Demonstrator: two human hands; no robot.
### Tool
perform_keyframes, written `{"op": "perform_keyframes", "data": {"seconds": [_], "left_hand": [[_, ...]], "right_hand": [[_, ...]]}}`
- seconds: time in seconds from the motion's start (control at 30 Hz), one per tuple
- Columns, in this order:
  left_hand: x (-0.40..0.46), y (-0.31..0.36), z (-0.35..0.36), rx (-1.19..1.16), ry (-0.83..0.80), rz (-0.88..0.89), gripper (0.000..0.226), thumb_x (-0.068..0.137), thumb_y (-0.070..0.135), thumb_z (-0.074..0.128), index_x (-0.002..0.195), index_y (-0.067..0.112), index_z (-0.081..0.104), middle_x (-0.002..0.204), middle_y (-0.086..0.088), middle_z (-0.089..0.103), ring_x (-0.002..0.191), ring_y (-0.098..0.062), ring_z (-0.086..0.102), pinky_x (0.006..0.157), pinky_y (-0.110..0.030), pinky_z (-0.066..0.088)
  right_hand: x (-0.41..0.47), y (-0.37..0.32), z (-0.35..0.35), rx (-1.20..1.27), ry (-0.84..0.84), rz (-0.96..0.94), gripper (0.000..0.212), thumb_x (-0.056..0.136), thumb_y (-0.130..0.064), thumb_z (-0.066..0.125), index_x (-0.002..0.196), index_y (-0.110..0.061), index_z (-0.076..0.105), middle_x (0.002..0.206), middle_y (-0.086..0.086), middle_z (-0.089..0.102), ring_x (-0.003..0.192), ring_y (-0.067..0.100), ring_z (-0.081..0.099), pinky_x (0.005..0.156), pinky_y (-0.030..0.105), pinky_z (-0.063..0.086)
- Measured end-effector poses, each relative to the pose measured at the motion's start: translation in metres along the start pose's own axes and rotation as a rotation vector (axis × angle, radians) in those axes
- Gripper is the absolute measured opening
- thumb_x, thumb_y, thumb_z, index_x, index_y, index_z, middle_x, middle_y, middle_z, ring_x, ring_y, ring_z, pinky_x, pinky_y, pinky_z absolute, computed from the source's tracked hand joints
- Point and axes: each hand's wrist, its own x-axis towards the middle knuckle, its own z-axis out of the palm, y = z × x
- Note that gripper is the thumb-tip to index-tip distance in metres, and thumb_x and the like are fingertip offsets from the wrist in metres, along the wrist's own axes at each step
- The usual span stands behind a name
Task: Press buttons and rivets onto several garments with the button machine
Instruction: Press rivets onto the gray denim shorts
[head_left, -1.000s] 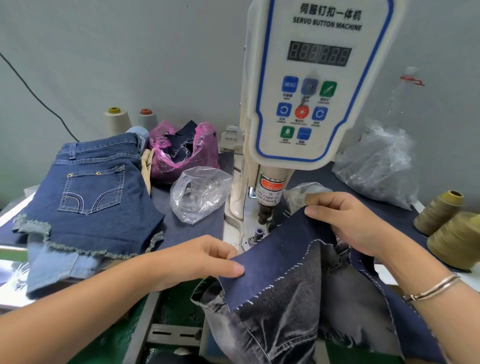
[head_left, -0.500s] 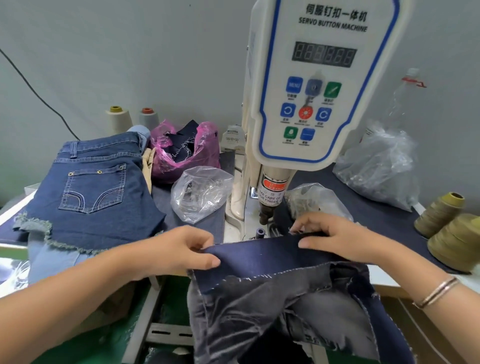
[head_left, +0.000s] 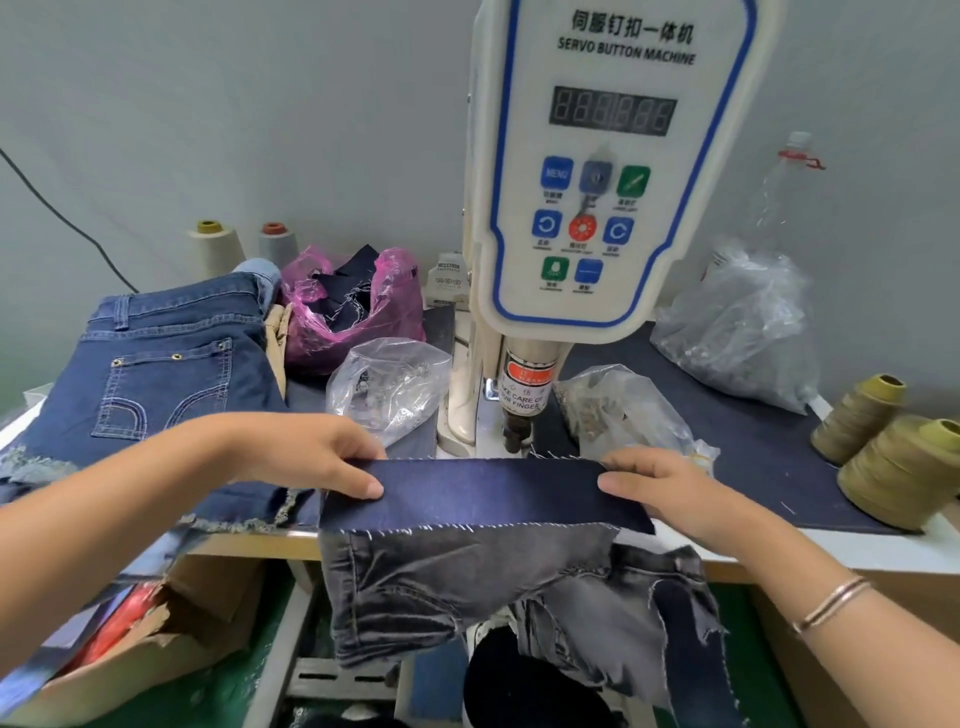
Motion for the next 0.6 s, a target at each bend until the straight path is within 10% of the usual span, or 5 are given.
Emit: {"op": "perform_keyframes", "data": {"seconds": [0.23, 0.47, 0.57, 0.6], "left_hand": [[-0.003, -0.011, 0.027, -0.308, 0.064, 0.227, 0.018, 0.09, 0.024, 0.064, 0.098, 0.008, 0.065, 0.111, -0.002, 0.062, 0.105, -0.017, 0.061, 0.094, -0.028, 0.045], [0.006, -0.036, 0.057, -0.949, 0.388, 0.186, 0.035, 0.073, 0.014, 0.062, 0.105, 0.028, 0.068, 0.096, 0.01, 0.075, 0.087, -0.009, 0.071, 0.07, -0.026, 0.055], [0.003, -0.039, 0.067, -1.037, 0.408, 0.284, 0.03, 0.068, 0.003, 0.07, 0.091, 0.023, 0.074, 0.091, -0.004, 0.073, 0.079, -0.019, 0.071, 0.061, -0.027, 0.056], [0.005, -0.041, 0.07, -1.059, 0.435, 0.287, 0.033, 0.068, 0.003, 0.069, 0.096, 0.019, 0.071, 0.095, -0.008, 0.072, 0.081, -0.021, 0.071, 0.06, -0.027, 0.056]], "right_hand": [[-0.008, 0.021, 0.031, 0.59, 0.183, -0.1, 0.025, 0.079, -0.014, 0.053, 0.078, -0.012, 0.077, 0.077, -0.002, 0.074, 0.068, 0.007, 0.07, 0.056, 0.016, 0.053], [0.019, 0.024, 0.046, 0.22, 0.199, -0.019, 0.013, 0.098, -0.016, 0.046, 0.105, -0.016, 0.057, 0.097, -0.028, 0.058, 0.089, -0.027, 0.042, 0.075, 0.005, 0.045], [0.027, 0.026, 0.055, 0.157, 0.163, -0.009, 0.018, 0.098, -0.017, 0.047, 0.098, -0.024, 0.064, 0.089, -0.03, 0.027, 0.096, -0.014, 0.025, 0.088, 0.001, 0.029], [0.029, 0.024, 0.058, 0.135, 0.17, -0.019, 0.031, 0.098, -0.018, 0.047, 0.085, -0.035, 0.068, 0.065, -0.034, 0.043, 0.059, -0.016, 0.034, 0.07, 0.004, 0.042]]}}
